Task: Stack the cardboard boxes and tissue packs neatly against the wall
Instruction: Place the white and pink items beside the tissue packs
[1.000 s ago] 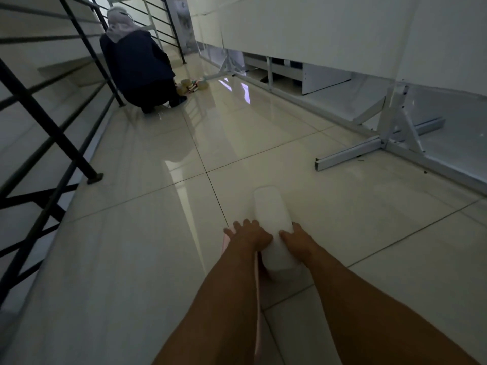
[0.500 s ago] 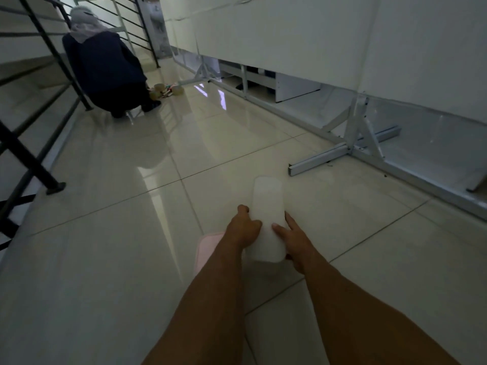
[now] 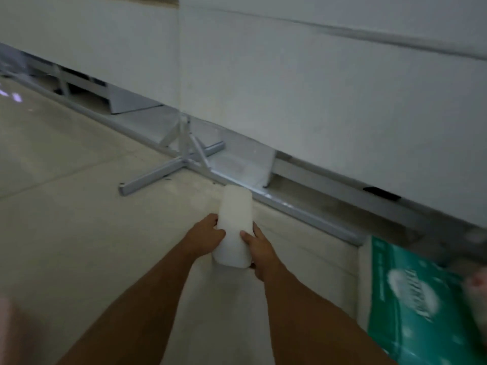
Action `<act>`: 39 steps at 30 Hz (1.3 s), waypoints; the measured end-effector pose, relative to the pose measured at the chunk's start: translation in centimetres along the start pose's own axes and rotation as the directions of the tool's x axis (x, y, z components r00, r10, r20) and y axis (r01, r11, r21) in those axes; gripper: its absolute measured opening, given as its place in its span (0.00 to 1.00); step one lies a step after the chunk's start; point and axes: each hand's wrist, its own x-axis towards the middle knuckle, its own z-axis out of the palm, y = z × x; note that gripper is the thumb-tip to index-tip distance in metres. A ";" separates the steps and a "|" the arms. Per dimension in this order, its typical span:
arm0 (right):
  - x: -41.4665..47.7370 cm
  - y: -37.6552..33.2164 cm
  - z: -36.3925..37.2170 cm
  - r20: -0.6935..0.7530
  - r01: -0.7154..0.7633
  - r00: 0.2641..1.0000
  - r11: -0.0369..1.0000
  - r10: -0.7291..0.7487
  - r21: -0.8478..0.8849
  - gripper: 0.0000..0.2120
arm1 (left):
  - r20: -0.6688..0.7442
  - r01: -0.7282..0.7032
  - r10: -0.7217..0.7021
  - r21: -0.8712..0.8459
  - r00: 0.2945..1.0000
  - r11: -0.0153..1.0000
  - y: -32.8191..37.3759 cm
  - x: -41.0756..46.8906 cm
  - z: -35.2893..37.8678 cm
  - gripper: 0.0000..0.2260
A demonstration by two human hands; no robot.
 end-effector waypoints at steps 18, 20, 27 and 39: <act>-1.6 3.8 -22.8 -0.513 -0.270 0.819 0.961 0.257 0.050 0.31 | 0.366 -0.097 0.136 -0.123 0.921 0.988 11.3 2.1 22.7 0.22; -1.0 4.2 -22.8 -0.545 -0.264 0.801 0.963 0.248 0.051 0.33 | 0.383 -0.082 0.134 -0.150 0.914 0.985 11.1 2.3 23.2 0.23; -1.0 5.1 -21.5 -0.648 -0.281 0.761 0.883 -0.034 -0.376 0.36 | 0.450 0.004 0.096 -0.217 0.888 0.976 10.6 2.9 24.8 0.27; -0.5 5.1 -17.7 -0.462 -0.405 0.872 0.292 -0.162 -0.866 0.32 | 0.500 0.032 0.043 -0.139 0.865 0.990 7.9 3.0 20.7 0.23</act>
